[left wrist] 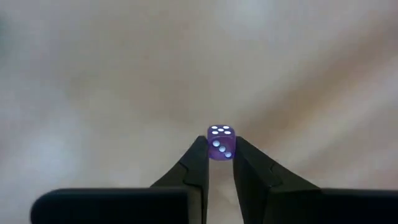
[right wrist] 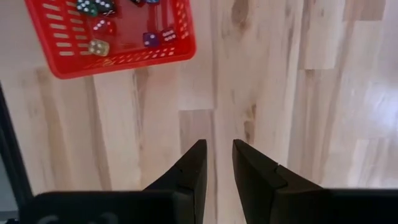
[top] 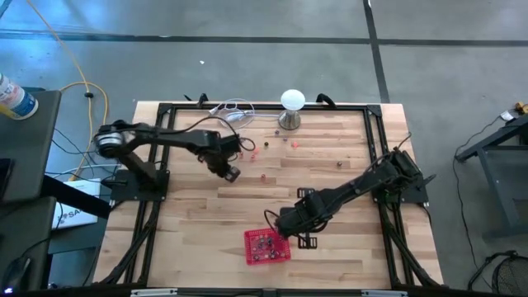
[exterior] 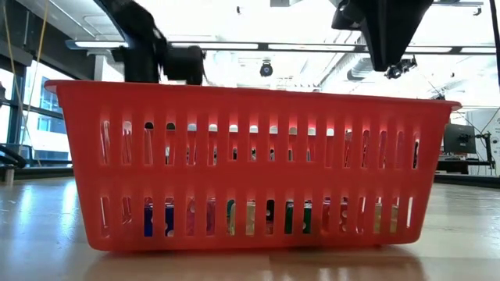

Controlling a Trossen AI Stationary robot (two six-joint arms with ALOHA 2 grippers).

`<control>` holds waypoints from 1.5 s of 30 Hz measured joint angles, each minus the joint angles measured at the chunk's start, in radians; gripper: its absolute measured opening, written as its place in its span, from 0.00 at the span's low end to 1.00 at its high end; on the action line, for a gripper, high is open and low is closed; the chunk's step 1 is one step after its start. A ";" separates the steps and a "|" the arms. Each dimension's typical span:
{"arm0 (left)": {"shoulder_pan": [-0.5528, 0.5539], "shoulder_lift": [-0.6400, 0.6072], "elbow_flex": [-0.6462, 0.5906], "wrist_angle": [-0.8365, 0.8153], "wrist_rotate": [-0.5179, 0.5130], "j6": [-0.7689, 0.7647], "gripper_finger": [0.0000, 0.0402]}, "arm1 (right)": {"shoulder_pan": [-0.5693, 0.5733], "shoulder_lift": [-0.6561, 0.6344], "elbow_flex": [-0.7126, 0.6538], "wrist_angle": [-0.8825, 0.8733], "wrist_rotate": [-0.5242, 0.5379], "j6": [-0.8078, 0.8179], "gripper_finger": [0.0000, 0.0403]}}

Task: Pick & Place Dice
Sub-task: Put the purple dice into the red bin, then put the black dice into the red bin

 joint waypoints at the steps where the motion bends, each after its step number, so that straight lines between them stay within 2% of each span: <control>1: -0.017 -0.028 0.000 0.002 0.038 0.019 0.10 | 0.003 0.000 0.000 0.001 -0.003 0.009 0.16; 7: -0.227 -0.212 0.002 0.044 0.079 -0.013 0.10 | 0.026 0.000 0.000 0.001 -0.019 0.057 0.16; 9: -0.322 -0.257 0.005 0.084 0.043 -0.038 0.10 | 0.033 0.000 0.000 0.001 -0.019 0.070 0.16; 11: -0.424 -0.277 0.031 0.107 -0.037 -0.068 0.10 | 0.041 0.000 0.000 0.006 -0.019 0.078 0.16; 16: -0.618 -0.239 0.141 0.109 -0.222 -0.100 0.10 | 0.058 0.000 0.000 0.049 0.002 0.090 0.16; 20: -0.712 -0.154 0.226 0.186 -0.267 -0.038 0.10 | 0.072 0.000 0.000 0.099 0.039 0.090 0.16; 23: -0.758 -0.081 0.250 0.262 -0.276 0.036 0.10 | 0.086 0.000 0.000 0.132 0.061 0.079 0.14; 27: -0.790 0.015 0.251 0.400 -0.275 0.062 0.11 | 0.108 0.000 0.000 0.173 0.079 0.060 0.10; 31: -0.795 0.108 0.251 0.519 -0.273 0.063 0.22 | 0.132 0.009 0.000 0.195 0.078 0.049 0.05; 34: -0.794 0.163 0.251 0.586 -0.206 0.063 0.29 | 0.146 0.017 -0.001 0.203 0.064 0.048 0.03; 38: -0.793 0.204 0.251 0.647 -0.154 0.043 0.31 | 0.162 0.029 -0.002 0.212 0.043 0.048 0.01; 45: -0.792 0.223 0.251 0.667 -0.193 0.024 0.32 | 0.178 0.027 0.000 0.229 0.041 0.034 0.02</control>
